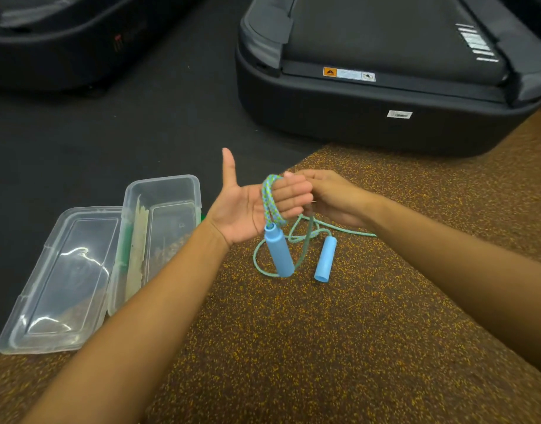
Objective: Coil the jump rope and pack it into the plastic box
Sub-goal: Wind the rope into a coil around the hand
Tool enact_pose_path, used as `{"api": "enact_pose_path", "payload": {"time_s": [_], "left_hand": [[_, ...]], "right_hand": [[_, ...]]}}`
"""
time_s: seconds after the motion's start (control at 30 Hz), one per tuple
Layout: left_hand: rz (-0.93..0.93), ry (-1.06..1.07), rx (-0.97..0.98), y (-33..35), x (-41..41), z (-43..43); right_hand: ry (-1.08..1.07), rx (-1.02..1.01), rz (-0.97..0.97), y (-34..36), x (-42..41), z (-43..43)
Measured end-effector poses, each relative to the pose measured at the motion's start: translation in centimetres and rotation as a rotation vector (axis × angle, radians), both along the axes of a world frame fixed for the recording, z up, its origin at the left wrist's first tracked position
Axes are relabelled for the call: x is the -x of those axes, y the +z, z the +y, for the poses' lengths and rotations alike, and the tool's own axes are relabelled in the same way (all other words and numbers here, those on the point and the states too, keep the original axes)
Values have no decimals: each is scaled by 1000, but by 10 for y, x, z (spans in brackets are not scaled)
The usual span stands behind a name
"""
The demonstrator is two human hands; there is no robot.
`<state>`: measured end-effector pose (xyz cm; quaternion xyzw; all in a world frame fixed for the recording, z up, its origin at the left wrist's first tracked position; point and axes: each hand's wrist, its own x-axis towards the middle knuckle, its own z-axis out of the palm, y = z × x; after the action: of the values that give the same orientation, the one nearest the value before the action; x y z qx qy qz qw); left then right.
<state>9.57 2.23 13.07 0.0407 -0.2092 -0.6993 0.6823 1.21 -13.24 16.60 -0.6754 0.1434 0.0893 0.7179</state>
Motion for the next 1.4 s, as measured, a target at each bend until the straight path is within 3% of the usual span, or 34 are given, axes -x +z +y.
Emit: {"api": "enact_pose_path", "payload": {"time_s": [0.27, 0.47, 0.67, 0.9, 1.03, 1.2, 1.4], "left_hand": [[77, 253, 48, 4, -18, 12], [18, 622, -187, 10, -28, 22], [-48, 666, -340, 11, -25, 21], [-58, 589, -372, 11, -18, 13], [-182, 495, -487, 12, -13, 8], [-431, 236, -548, 10, -4, 4], [-428, 32, -489, 6, 2, 3]], "right_hand": [[147, 63, 95, -7, 12, -1], [300, 219, 177, -8, 21, 0], [424, 299, 172, 19, 17, 8], [563, 419, 149, 36, 12, 24], [590, 557, 39, 40, 10, 29], [492, 632, -50, 48, 2, 25], [345, 700, -96, 43, -3, 10]]}}
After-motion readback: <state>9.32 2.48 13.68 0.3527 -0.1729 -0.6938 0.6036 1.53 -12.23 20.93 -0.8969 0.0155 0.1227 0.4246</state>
